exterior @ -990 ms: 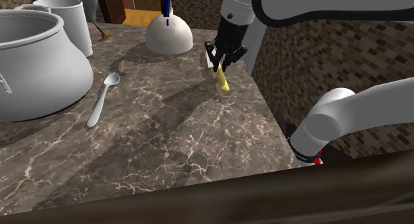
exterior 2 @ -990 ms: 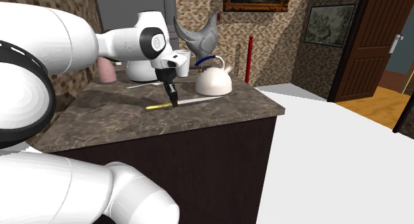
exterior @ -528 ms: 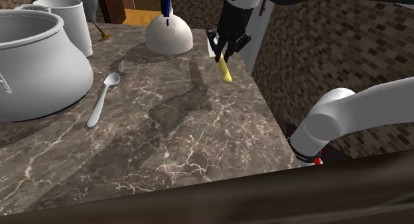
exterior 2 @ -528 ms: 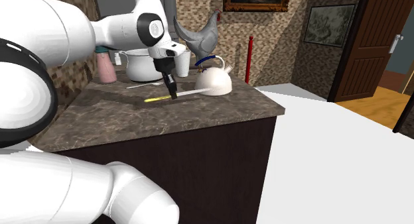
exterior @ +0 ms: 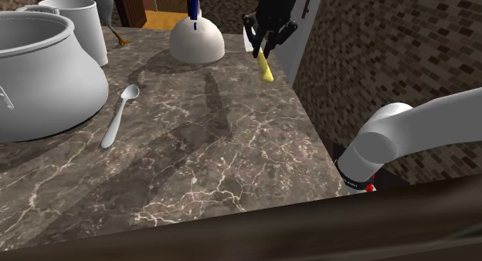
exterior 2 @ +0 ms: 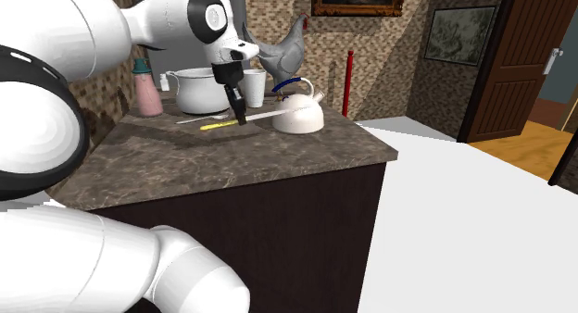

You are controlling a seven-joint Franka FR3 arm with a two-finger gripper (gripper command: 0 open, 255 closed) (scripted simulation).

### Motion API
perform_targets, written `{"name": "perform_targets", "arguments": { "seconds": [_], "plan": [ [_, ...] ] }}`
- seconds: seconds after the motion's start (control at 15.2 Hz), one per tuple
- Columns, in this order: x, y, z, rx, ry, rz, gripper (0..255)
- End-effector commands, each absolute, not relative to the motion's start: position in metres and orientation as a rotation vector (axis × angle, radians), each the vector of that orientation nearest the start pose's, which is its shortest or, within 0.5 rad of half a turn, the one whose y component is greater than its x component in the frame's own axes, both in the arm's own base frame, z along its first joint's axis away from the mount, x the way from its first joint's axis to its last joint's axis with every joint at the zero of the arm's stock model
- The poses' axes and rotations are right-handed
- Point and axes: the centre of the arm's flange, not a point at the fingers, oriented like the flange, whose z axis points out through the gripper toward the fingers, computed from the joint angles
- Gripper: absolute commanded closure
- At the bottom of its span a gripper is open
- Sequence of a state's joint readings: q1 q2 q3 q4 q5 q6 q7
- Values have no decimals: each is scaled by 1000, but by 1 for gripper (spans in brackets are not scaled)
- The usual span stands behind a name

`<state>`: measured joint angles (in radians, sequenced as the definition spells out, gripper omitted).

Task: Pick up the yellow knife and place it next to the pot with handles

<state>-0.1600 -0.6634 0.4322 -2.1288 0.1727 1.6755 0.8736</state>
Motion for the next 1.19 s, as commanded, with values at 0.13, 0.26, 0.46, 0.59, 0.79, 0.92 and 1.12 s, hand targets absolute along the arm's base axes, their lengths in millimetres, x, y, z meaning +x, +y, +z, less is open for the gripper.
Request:
{"name": "perform_targets", "arguments": {
  "seconds": [0.13, 0.26, 0.46, 0.59, 0.79, 0.92, 1.12],
  "plan": [
    [342, 167, 660, -2949, 1023, -288, 255],
    [342, 167, 670, -2949, 1023, -288, 255],
    [342, 167, 686, -2949, 1023, -288, 255],
    [342, 167, 696, -2949, 1023, -288, 255],
    [342, 167, 712, -2949, 1023, -288, 255],
    [342, 167, 723, -2949, 1023, -288, 255],
    [342, 167, 739, -2949, 1023, -288, 255]
  ]
}}
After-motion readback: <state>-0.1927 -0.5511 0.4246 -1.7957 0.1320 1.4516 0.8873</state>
